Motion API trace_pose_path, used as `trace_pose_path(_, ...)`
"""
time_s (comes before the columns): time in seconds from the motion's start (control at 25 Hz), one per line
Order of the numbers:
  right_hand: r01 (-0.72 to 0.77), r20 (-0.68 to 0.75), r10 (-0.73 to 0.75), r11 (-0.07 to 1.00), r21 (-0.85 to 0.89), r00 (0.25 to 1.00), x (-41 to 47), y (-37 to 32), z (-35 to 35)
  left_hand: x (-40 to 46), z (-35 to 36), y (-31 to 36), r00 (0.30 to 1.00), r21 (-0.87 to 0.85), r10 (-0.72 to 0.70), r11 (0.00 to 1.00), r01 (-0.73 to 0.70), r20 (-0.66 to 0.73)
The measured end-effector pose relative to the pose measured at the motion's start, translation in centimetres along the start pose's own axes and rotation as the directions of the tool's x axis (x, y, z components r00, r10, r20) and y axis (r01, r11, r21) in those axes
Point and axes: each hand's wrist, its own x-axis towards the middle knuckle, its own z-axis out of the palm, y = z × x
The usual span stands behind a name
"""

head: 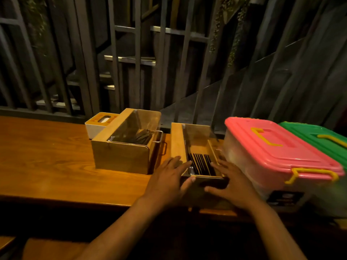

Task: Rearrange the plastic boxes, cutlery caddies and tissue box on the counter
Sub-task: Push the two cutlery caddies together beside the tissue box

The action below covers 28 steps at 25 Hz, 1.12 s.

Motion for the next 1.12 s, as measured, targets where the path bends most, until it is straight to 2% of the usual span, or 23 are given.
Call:
trace_pose_path(0.08, 0.073, 0.025, -0.072, 0.994, -0.076, 0.997, -0.2, 1.6, 1.0, 0.0, 1.7, 1.2, 0.999, 0.067, -0.030, 0.997, 0.028, 0.043)
trace_pose_path(0.16, 0.092, -0.016, -0.094, 0.988, -0.123, 0.995, 0.0, 2.0, 1.7, -0.2, 2.6, 1.1, 0.998, 0.136, -0.048, 0.990, 0.043, 0.029)
trace_pose_path(0.4, 0.112, -0.039, -0.115, 0.990, -0.082, 0.993, 2.7, 2.2, 3.3, 1.6, 3.4, -0.4, 0.997, 0.192, -0.078, 0.978, 0.081, -0.025)
trace_pose_path(0.88, 0.071, -0.130, -0.086, 0.991, -0.117, 0.988, 10.9, 2.5, 6.4, 7.7, 4.5, -5.9, 0.999, 0.239, -0.029, 0.970, 0.036, -0.033)
trace_pose_path(1.12, 0.071, -0.159, -0.080, 0.995, -0.064, 0.984, 12.3, 2.1, 6.6, 9.0, 5.1, -7.3, 0.999, 0.243, -0.022, 0.969, 0.031, -0.038)
